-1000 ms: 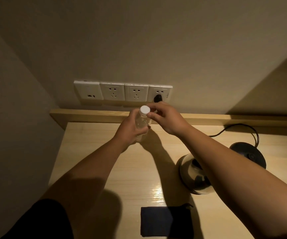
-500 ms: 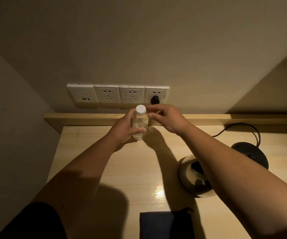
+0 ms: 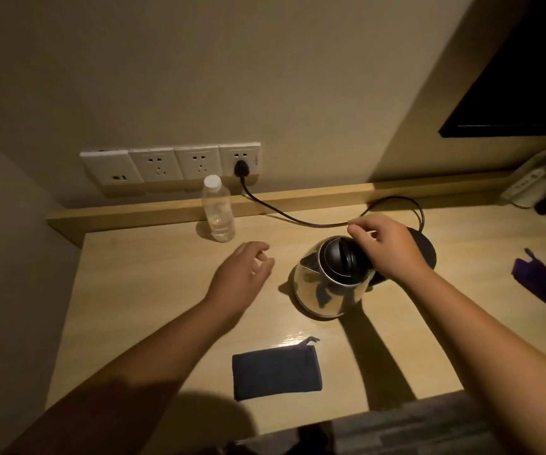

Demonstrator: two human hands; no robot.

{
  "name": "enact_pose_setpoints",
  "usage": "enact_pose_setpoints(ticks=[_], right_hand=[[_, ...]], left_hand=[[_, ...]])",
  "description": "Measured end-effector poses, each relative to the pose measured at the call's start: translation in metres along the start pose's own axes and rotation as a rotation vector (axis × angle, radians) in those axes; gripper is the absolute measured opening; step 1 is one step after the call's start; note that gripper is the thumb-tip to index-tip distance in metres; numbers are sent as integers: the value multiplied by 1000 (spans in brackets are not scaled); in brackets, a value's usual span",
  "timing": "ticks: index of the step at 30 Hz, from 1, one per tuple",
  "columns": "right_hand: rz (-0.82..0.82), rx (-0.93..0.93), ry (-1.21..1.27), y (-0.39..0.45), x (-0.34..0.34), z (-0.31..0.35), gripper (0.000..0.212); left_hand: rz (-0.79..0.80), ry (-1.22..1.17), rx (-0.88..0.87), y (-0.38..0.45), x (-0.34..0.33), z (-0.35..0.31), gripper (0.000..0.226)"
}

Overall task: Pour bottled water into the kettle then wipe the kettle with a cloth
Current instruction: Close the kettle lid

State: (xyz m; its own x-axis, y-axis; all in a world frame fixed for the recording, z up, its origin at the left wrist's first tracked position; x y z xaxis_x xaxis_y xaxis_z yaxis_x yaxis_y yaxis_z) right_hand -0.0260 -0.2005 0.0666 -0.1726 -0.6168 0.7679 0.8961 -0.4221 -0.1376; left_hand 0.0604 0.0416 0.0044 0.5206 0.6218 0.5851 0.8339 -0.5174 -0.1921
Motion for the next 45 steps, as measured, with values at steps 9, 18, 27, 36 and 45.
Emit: enact_pose_setpoints(ticks=[9, 18, 27, 36, 45], right_hand=[[48, 111, -246, -19, -15, -7, 44], [61, 133, -336, -17, -21, -14, 59], [121, 175, -342, -20, -16, -14, 58], [134, 173, -351, -17, -18, -16, 53], [40, 339, -315, -28, -6, -17, 51]], left_hand=[[107, 173, -68, 18, -48, -48, 26], [100, 97, -72, 16, -58, -33, 24], [132, 92, -68, 13, -49, -30, 32], [141, 376, 16, -55, -50, 33, 37], [165, 730, -165, -120, -77, 77, 38]])
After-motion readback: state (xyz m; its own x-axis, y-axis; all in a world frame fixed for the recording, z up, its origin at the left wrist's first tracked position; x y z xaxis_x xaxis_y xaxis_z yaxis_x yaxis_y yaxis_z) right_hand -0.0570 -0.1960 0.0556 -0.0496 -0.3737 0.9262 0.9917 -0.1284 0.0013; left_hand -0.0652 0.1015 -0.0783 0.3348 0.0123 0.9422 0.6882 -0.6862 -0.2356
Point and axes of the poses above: each hand's wrist, its own y-axis towards the middle knuckle, its own x-axis out of the back of the hand, z = x × y, the point moved 1 cm from there along y, towards the middle knuckle, and after that the axes turned 5 degrees about z, right-handed, at the moved point
